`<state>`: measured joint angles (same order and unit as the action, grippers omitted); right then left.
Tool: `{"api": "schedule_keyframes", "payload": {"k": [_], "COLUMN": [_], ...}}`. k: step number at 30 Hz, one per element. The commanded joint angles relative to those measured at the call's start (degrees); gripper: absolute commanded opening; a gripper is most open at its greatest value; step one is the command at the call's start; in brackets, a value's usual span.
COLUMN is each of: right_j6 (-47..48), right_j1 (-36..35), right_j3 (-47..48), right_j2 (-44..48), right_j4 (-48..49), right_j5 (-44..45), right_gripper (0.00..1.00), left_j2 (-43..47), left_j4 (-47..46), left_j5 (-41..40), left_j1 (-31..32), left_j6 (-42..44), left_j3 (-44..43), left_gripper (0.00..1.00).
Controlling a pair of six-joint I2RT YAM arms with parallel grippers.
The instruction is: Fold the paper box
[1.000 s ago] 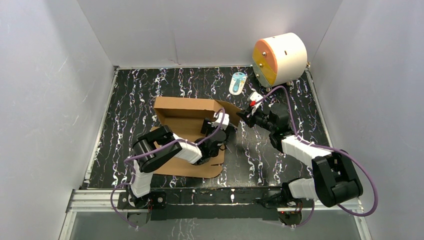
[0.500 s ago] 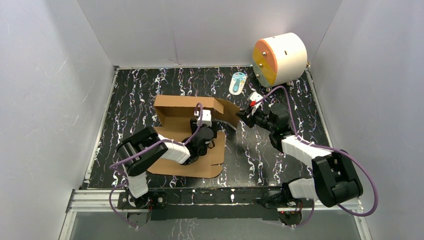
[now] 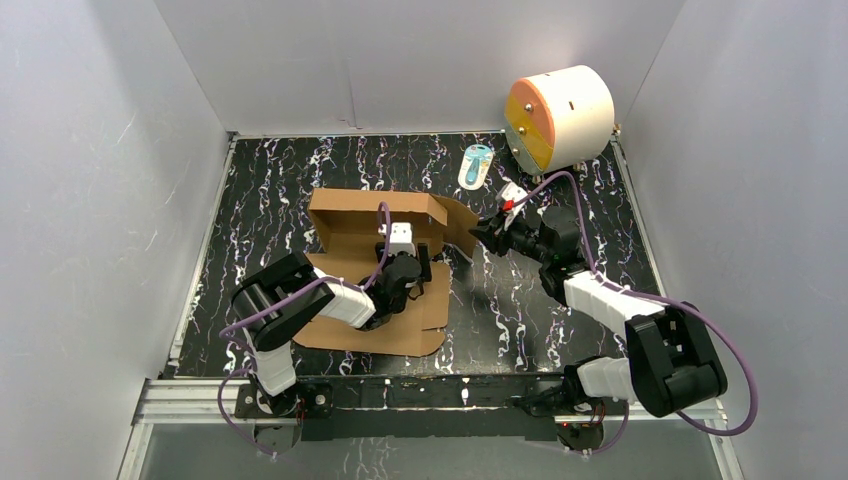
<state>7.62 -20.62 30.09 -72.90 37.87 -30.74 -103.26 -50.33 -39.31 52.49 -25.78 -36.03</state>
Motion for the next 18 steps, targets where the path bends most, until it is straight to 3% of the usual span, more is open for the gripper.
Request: {"api": "schedule_keyframes", "payload": {"k": [1, 8, 18], "right_j6": [-1.9, -4.36, -10.76], "right_j1": [0.08, -0.02, -0.61], "right_j3": [0.15, -0.13, 0.3], "right_j2": [-1.36, -2.07, -4.24], "right_j4": [3.51, 4.28, 9.59], "right_j5": [-3.27, -6.52, -10.17], "right_gripper": [0.31, 0.31, 0.32], "left_j2": [1.53, 0.75, 3.02], "left_j4": [0.27, 0.69, -3.54], "left_j5": [-0.31, 1.05, 9.03], "left_j1": [-0.54, -0.88, -0.89], "left_j6": [-2.56, -3.4, 0.9], "left_j3": [0.7, 0.28, 1.88], "left_gripper": [0.63, 0.63, 0.73]}}
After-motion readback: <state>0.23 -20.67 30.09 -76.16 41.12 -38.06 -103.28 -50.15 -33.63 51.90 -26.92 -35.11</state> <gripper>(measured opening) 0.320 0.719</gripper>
